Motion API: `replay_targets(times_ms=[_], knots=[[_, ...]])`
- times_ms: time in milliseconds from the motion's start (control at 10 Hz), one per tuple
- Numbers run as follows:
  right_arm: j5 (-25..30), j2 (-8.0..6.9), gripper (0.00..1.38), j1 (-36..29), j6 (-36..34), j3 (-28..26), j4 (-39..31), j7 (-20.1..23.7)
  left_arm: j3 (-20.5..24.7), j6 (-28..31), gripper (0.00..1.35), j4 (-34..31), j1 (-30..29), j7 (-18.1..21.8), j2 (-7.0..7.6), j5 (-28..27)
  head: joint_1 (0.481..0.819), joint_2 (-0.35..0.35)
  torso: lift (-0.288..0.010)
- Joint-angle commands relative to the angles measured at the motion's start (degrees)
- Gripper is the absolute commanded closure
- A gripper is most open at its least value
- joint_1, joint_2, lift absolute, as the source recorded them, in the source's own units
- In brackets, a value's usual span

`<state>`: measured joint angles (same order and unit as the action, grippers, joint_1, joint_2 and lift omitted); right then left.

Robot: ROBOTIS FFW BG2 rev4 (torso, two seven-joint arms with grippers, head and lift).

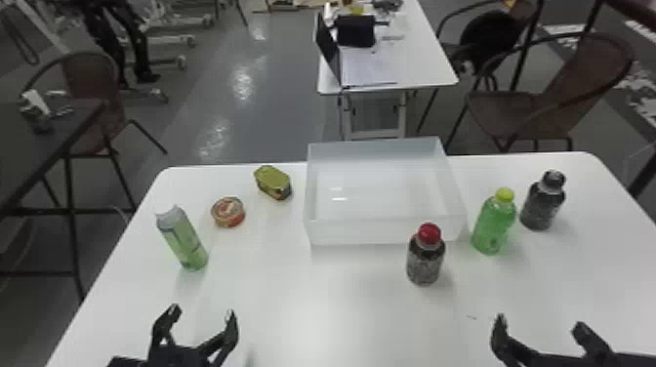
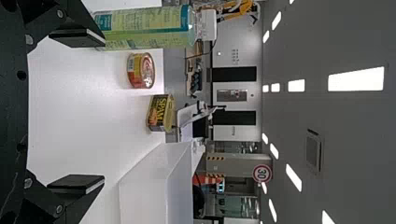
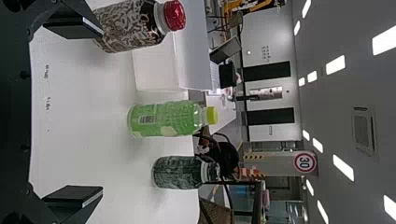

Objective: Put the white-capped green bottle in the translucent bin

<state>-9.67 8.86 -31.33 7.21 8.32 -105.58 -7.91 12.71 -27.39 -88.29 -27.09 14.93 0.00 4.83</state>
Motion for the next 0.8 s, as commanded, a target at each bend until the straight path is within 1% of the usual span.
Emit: replay_targets(times_ms=[0, 500, 700], knots=[[0.09, -0.07, 0.11, 0.65, 0.00, 0.12, 0.38, 0.00, 0.30, -0.03, 0.25, 0.75, 0.46, 0.01, -0.15, -0.17, 0.695, 0.143, -0.074], [0.00, -0.07, 0.11, 1.27, 0.00, 0.83, 0.38, 0.00, 1.18, 0.58, 0.25, 1.72, 1.25, -0.08, -0.15, -0.70, 0.695, 0.162, -0.074], [-0.18, -0.16, 0.11, 1.27, 0.00, 0.83, 0.47, 0.00, 1.97, 1.37, 0.25, 4.01, 3.97, -0.52, -0.15, -0.35, 0.695, 0.171, -0.074]])
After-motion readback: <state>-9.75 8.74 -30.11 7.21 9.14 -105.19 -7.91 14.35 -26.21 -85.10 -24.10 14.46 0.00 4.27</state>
